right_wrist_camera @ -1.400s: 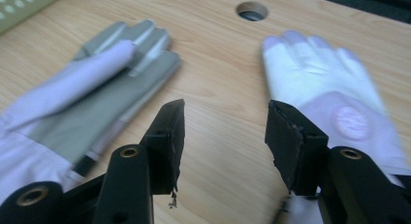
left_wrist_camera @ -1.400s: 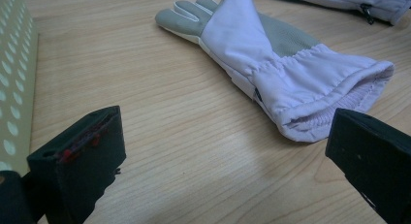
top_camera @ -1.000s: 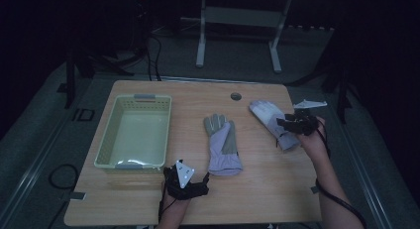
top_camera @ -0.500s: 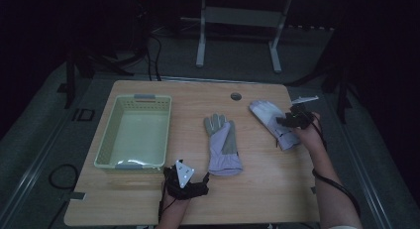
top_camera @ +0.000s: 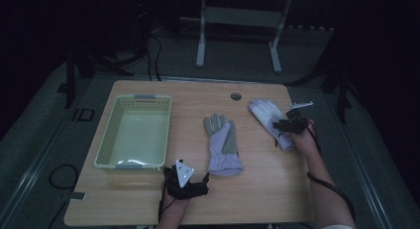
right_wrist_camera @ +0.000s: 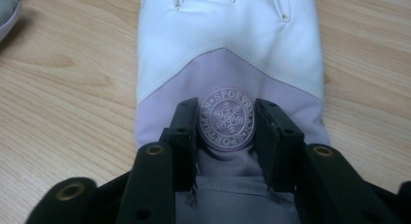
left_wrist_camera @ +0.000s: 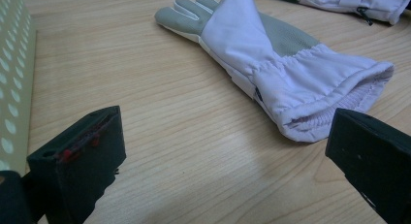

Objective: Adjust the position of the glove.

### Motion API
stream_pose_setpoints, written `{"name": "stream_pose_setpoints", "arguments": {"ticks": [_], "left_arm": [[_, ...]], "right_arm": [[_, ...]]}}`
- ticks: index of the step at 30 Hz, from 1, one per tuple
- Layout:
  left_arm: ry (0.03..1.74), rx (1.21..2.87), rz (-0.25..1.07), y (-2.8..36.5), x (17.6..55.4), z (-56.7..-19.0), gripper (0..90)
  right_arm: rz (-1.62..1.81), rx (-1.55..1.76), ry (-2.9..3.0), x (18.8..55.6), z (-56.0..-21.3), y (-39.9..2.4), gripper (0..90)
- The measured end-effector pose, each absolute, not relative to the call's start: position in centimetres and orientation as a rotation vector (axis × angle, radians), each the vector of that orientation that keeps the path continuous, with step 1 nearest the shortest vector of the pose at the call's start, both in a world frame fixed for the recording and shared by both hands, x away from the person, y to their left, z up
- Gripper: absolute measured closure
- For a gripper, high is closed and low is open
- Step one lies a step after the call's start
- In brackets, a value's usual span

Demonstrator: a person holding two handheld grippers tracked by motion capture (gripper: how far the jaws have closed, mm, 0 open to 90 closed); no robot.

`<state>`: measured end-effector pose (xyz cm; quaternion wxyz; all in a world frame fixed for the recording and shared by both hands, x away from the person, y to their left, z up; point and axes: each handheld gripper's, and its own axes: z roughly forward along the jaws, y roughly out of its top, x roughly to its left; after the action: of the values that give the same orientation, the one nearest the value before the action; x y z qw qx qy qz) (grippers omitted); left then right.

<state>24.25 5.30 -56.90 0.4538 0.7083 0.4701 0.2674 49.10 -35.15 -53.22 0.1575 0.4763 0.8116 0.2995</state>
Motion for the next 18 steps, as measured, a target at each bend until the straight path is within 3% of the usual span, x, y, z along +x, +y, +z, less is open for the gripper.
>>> {"name": "stream_pose_setpoints", "arguments": {"ticks": [6,18], "left_arm": [[1.164,1.748,0.658,5.3,24.3,-56.9,0.8],[1.162,1.750,0.670,5.3,24.2,-56.9,0.8]], "right_arm": [[0.852,1.450,2.257,48.4,-52.4,-34.7,77.3],[0.933,1.512,2.074,43.8,-45.0,-33.1,79.2]]}}
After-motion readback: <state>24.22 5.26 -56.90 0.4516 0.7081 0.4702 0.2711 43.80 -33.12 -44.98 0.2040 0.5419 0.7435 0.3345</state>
